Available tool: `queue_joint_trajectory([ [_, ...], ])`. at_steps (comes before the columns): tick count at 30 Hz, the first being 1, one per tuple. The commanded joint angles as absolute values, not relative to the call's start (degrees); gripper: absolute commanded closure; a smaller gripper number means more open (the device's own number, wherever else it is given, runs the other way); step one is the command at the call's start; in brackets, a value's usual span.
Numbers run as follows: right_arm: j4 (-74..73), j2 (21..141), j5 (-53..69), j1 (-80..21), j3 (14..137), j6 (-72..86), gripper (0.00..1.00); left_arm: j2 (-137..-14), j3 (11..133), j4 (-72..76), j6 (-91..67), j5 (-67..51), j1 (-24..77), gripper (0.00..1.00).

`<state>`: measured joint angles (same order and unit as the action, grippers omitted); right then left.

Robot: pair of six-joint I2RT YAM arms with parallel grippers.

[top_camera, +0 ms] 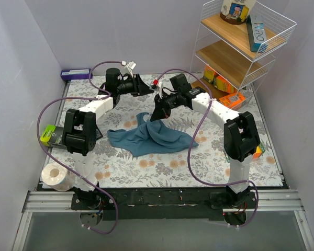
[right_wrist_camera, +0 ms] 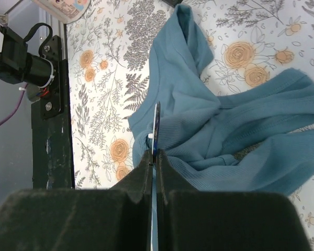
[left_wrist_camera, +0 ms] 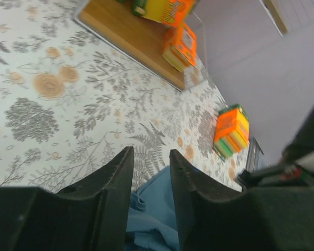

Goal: Remove the brooch from the garment

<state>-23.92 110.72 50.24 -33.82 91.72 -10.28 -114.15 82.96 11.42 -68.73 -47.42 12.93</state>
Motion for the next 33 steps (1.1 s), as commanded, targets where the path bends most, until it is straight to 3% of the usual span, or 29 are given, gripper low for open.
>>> queue_joint_trajectory([
  [1,-23.73,107.93,53.09,-31.73,92.72,-9.58,0.99,-111.02,80.95,16.61,-63.81,-60.54,12.66,0.63],
  [4,-24.08,108.28,55.1,-30.33,92.99,-9.93,0.99,-107.85,76.92,15.12,-62.23,-63.53,11.52,0.57],
  [12,-28.21,111.53,65.73,-26.89,98.87,-11.78,0.99,-100.73,68.91,13.18,-59.24,-71.45,11.69,0.53],
  [22,-32.13,109.6,63.72,-26.81,97.12,-10.8,0.99,-98.36,68.12,13.1,-56.89,-77.87,11.95,0.49],
  [29,-50.68,111.09,67.05,-25.49,102.74,-28.69,0.99,-94.04,63.28,6.87,-44.76,-81.91,12.3,0.44],
  [33,-60.79,111.35,69.07,-25.14,103.79,-42.32,0.99,-92.82,67.4,-3.49,-37.02,-74.03,14.41,0.46],
])
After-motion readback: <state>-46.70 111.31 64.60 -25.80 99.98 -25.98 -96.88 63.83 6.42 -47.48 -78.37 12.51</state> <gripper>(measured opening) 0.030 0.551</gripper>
